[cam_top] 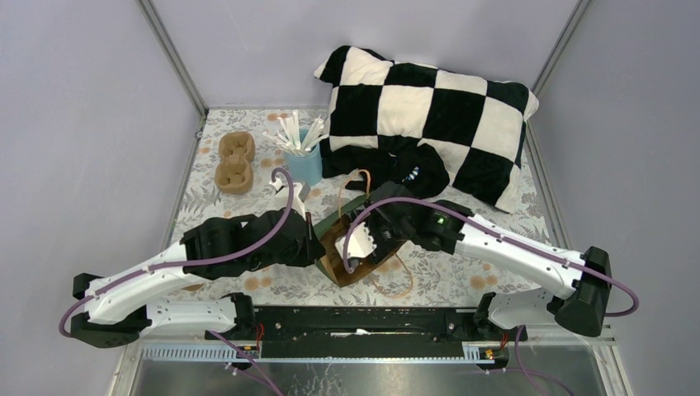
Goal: Pack the takeout coffee
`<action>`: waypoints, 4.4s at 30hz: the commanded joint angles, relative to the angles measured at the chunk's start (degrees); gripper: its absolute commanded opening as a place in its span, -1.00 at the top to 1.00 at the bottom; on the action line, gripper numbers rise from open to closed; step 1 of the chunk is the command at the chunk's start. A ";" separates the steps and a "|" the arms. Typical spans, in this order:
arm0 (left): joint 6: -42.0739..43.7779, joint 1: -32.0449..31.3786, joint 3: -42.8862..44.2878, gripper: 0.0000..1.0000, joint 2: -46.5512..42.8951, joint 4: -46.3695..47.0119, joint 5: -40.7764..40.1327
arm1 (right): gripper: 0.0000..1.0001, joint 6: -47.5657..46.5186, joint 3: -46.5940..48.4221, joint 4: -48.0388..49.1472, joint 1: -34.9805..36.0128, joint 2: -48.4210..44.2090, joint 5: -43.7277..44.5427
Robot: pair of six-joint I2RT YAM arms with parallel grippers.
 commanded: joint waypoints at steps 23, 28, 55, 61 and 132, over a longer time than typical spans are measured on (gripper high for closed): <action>0.29 -0.14 -0.56 1.00 2.37 -0.56 0.14 | 0.03 -2.11 -7.11 13.91 -0.55 6.91 8.48; 0.23 -0.14 0.80 1.00 3.12 -1.63 -0.44 | 0.04 -1.45 -7.90 18.11 -2.28 8.15 3.86; -15.81 0.09 11.20 0.50 13.79 -19.81 -11.95 | 0.09 6.73 -2.00 19.41 -4.26 11.36 -2.83; -15.60 0.65 7.00 0.88 13.64 -19.76 -11.44 | 0.08 3.22 -2.19 17.07 -4.29 11.49 -3.43; -1.12 1.92 2.57 1.00 2.03 -4.53 -1.00 | -0.71 13.23 1.95 10.02 -3.31 14.11 -6.84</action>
